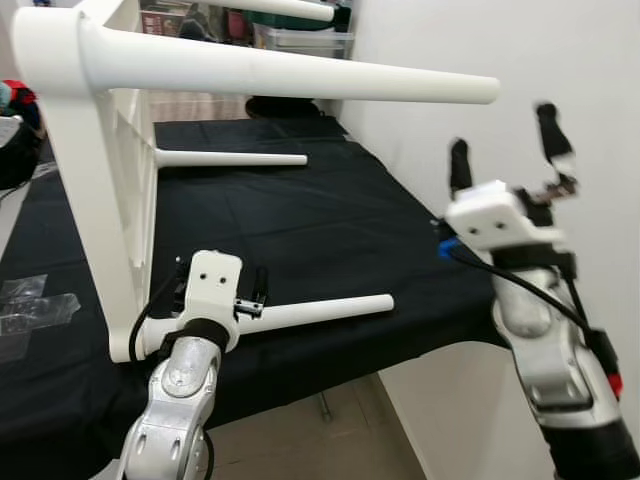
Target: Building children table
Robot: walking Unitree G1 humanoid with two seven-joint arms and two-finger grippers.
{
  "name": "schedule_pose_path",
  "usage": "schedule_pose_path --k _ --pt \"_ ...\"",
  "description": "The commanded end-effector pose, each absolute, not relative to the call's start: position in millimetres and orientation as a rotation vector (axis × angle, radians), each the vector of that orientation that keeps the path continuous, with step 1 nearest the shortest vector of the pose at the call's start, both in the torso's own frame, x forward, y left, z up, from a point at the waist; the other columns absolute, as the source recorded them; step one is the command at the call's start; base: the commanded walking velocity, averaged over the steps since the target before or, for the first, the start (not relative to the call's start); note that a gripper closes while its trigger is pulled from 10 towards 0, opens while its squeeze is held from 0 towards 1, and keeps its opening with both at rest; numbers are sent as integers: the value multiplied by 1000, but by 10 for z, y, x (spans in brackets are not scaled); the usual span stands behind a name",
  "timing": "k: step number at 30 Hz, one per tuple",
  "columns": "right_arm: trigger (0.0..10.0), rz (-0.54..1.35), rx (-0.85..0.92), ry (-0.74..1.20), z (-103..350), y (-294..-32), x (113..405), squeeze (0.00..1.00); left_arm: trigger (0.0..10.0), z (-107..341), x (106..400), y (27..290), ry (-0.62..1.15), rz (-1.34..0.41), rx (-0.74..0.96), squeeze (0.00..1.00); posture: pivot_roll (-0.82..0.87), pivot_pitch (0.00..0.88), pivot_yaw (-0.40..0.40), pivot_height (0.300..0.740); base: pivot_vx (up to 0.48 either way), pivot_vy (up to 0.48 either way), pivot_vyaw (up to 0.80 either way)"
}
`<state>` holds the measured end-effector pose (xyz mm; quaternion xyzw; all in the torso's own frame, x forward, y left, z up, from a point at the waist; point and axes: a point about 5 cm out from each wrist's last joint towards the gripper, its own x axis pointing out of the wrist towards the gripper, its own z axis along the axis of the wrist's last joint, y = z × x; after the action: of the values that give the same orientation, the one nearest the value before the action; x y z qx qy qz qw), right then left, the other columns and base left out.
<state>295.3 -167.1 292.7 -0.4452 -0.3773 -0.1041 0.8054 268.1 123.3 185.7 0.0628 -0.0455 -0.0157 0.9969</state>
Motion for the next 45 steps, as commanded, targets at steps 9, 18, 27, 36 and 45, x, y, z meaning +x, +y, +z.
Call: schedule_pose_path --k 9,18,27,36,45 --pt "10000 -188 -1069 -870 3063 -1564 3065 0 10000 1874 2697 1195 -96 -25 103 0 108 110 -137 740 0 0 0" --pt "10000 -207 -1101 -935 3243 -1523 3137 0 10000 1861 2687 1234 -86 10 103 0 105 112 -137 740 0 0 0" --pt "10000 -202 -1093 -958 3332 -1500 3191 0 10000 1843 2598 1447 -81 129 184 0 109 114 -141 740 0 0 0" --pt "10000 -190 -1087 -992 3463 -1411 3243 0 10000 1734 2544 1619 -47 210 227 0 108 109 -149 740 0 0 0" --pt "10000 -164 -1125 -959 3452 -1353 3303 0 10000 1732 2526 1721 -39 267 252 0 111 112 -155 740 0 0 0"
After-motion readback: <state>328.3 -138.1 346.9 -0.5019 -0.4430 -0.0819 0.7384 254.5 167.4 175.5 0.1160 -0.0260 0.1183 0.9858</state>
